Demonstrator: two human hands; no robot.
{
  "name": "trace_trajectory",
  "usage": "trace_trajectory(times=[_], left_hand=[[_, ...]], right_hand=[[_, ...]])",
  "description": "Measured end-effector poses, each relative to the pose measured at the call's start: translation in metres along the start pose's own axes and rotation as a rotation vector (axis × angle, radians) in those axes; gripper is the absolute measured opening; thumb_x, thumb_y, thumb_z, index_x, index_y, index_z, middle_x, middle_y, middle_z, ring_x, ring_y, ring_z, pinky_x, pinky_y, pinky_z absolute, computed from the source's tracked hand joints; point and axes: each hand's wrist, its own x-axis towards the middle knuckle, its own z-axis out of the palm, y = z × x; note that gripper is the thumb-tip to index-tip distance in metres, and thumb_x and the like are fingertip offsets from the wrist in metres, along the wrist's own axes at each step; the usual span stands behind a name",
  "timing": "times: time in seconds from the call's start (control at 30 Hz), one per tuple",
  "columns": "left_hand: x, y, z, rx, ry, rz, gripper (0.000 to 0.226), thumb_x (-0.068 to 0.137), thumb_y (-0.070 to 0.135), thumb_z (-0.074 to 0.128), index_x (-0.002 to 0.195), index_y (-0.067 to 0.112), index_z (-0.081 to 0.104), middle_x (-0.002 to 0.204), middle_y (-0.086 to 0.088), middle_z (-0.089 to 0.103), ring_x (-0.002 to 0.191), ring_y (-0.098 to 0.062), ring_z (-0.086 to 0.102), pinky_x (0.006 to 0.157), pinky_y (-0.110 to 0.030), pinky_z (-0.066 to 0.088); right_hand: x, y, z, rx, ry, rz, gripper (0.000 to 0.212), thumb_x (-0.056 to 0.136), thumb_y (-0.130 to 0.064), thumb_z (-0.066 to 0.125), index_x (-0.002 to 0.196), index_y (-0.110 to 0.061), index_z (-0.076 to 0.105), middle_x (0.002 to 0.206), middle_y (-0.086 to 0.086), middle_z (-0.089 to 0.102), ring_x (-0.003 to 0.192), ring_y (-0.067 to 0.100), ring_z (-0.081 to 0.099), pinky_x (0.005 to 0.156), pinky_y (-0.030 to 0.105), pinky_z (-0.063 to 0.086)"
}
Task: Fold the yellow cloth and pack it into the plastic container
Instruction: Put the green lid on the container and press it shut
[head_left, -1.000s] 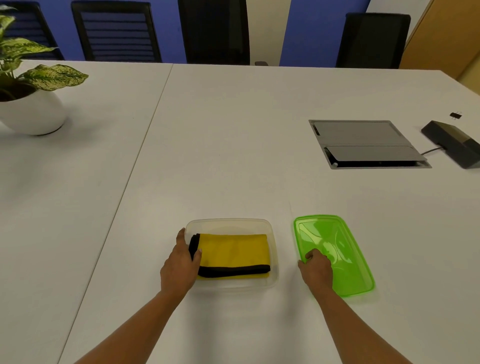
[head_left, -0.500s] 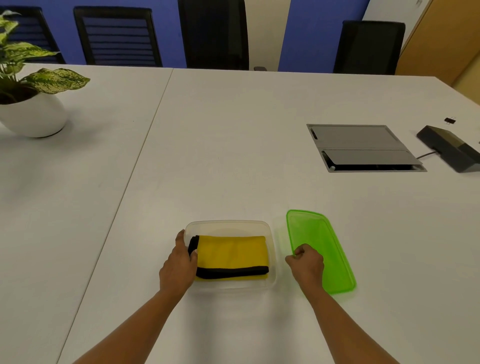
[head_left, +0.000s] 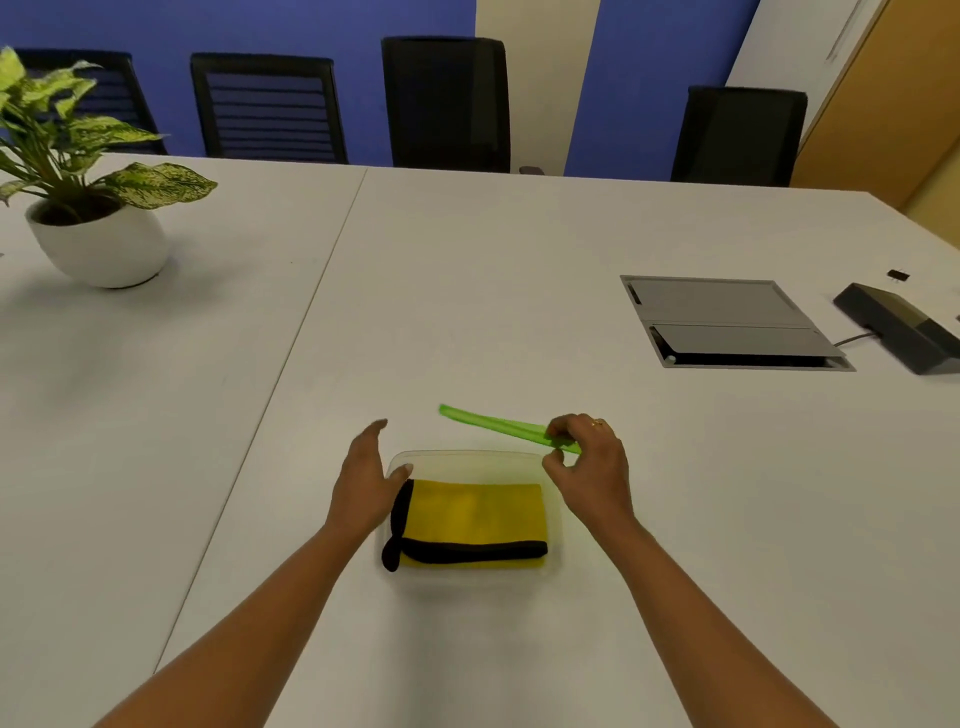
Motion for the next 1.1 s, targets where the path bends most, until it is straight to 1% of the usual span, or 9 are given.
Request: trace_trajectory(times=[0.17,0.23,0.37,0.53,0.73,0.83,0.97,1.03,1.1], left_hand=[[0.009,0.017,-0.020,-0.020,0.040,0.205,0.065,0.081,0.014,0.068,0.138,0.013,0.036,0.147,-0.008,0.037,0.138,-0.023,0.030,0.107,-0.030,0.028],[0.009,0.019,-0.025,-0.101,0.022,0.203,0.048,0.083,0.015,0.067,0.128,0.013,0.049,0.138,-0.007,0.049,0.133,-0.018,0.036,0.104,-0.029,0.030],[0.004,0.019,-0.035,-0.424,-0.029,0.101,0.017,0.085,0.008,0.063,0.101,0.008,0.064,0.099,-0.004,0.068,0.096,-0.016,0.061,0.077,-0.012,0.044],[-0.003,0.020,-0.040,-0.652,-0.072,0.079,0.015,0.088,0.003,0.056,0.084,0.016,0.062,0.081,-0.002,0.067,0.075,-0.006,0.065,0.072,-0.014,0.052],[-0.005,0.017,-0.039,-0.930,-0.080,-0.119,0.010,0.090,0.006,0.053,0.090,0.007,0.062,0.076,-0.011,0.062,0.058,-0.010,0.067,0.059,-0.021,0.059],[-0.008,0.014,-0.032,-0.920,-0.095,-0.187,0.021,0.091,0.007,0.052,0.109,0.000,0.059,0.077,-0.011,0.062,0.057,-0.011,0.067,0.059,-0.022,0.060],[-0.014,0.012,-0.026,-0.947,-0.096,-0.257,0.027,0.090,0.006,0.054,0.116,0.001,0.057,0.078,-0.011,0.063,0.053,-0.009,0.069,0.053,-0.019,0.058],[-0.016,0.013,-0.023,-0.900,-0.075,-0.291,0.030,0.089,0.006,0.056,0.119,0.002,0.056,0.079,-0.010,0.064,0.059,-0.013,0.069,0.054,-0.020,0.058],[-0.017,0.014,-0.019,-0.749,-0.056,-0.318,0.034,0.089,0.011,0.058,0.121,0.002,0.056,0.084,-0.009,0.065,0.075,-0.022,0.066,0.067,-0.030,0.060]], right_hand=[[0.002,-0.028,-0.012,0.038,-0.042,-0.153,0.024,0.072,0.001,0.065,0.088,-0.015,0.069,0.086,-0.003,0.071,0.086,0.014,0.058,0.087,0.039,0.047],[0.003,-0.036,-0.016,0.075,-0.077,-0.188,0.025,0.072,0.000,0.065,0.090,-0.017,0.070,0.082,-0.010,0.069,0.086,0.010,0.057,0.087,0.028,0.045],[0.011,-0.042,-0.028,0.225,-0.104,-0.105,0.032,0.072,0.000,0.069,0.094,-0.024,0.071,0.083,-0.026,0.059,0.090,0.005,0.057,0.082,0.000,0.039],[0.021,-0.030,-0.040,0.392,-0.076,0.045,0.039,0.077,-0.003,0.071,0.111,-0.019,0.063,0.104,-0.008,0.065,0.101,0.011,0.058,0.090,0.027,0.045],[0.001,-0.011,-0.021,0.619,-0.168,0.435,0.047,0.088,-0.002,0.057,0.133,-0.008,0.043,0.134,0.014,0.052,0.109,0.016,0.051,0.079,0.020,0.045],[-0.013,-0.003,-0.008,0.521,-0.187,0.490,0.047,0.089,-0.010,0.058,0.134,-0.009,0.043,0.135,0.010,0.052,0.110,0.018,0.052,0.092,0.030,0.042],[-0.023,0.003,-0.002,0.449,-0.171,0.536,0.041,0.089,-0.016,0.060,0.128,-0.009,0.052,0.126,0.011,0.060,0.111,0.024,0.057,0.103,0.041,0.044],[-0.027,0.006,0.000,0.427,-0.152,0.555,0.036,0.088,-0.016,0.061,0.123,-0.009,0.058,0.118,0.013,0.065,0.106,0.025,0.060,0.100,0.042,0.046],[-0.030,0.008,0.000,0.393,-0.141,0.583,0.036,0.087,-0.016,0.063,0.122,-0.010,0.059,0.113,0.014,0.067,0.096,0.023,0.059,0.091,0.035,0.048]])
